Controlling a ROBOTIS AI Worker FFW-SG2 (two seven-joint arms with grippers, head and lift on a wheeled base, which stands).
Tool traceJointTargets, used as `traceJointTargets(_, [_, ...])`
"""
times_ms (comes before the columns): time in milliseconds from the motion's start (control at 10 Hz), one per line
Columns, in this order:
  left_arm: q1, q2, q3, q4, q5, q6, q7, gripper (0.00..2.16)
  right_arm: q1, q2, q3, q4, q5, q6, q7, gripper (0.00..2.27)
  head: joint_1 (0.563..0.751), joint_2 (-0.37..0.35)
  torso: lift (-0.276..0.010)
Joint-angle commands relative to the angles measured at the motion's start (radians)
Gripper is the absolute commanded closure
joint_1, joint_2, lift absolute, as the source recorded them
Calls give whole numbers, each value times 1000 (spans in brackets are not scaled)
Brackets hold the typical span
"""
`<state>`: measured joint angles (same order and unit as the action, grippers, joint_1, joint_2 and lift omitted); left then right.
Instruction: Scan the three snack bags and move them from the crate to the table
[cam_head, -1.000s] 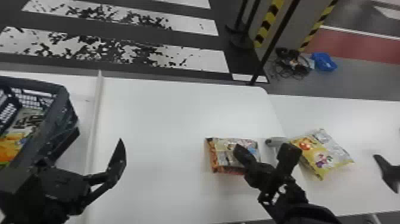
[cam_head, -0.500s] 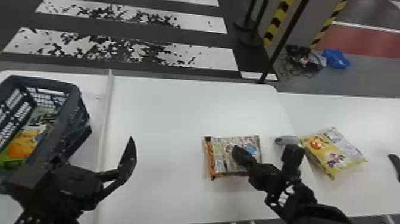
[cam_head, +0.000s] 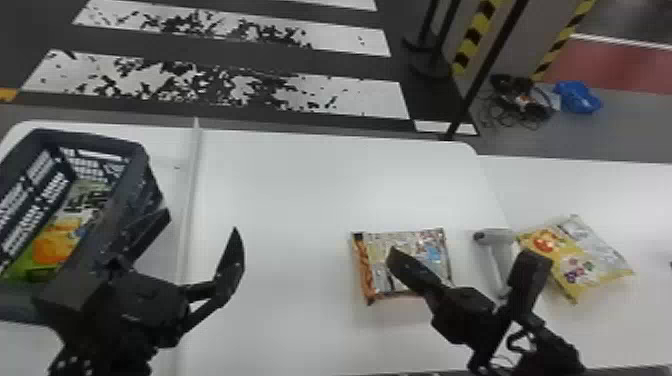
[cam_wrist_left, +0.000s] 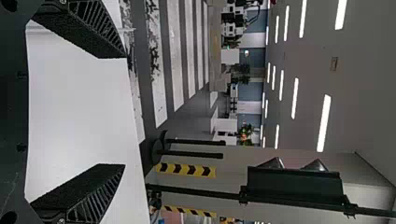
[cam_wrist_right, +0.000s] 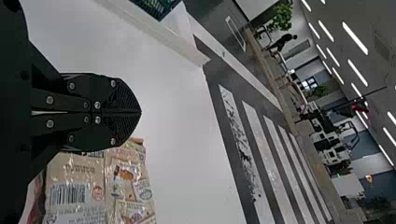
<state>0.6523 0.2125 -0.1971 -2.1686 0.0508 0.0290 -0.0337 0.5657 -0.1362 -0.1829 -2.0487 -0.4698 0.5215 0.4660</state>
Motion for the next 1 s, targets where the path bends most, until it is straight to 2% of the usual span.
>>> traceJointTargets(0, [-5,-1,-5,3,0,1,0,29,33,6,43,-33,-30,24,3,2243,695,-126,-62])
traceJointTargets(100, [-5,1,-12,1,0,1,1,29,26,9,88,-14,-15,18,3,2243,695,-95,-62])
traceJointTargets(500, [-5,2,-16,4,-6,4,1,29,-116,26,200,225,118,-56,-69,2243,695,-25,-62])
traceJointTargets(700, [-5,4,-15,6,-6,1,3,29,-144,26,209,266,146,-68,-109,2243,695,-22,-62])
traceJointTargets(900, [-3,5,-13,4,-6,1,6,29,-130,26,177,271,140,-56,-129,2243,695,-33,-62])
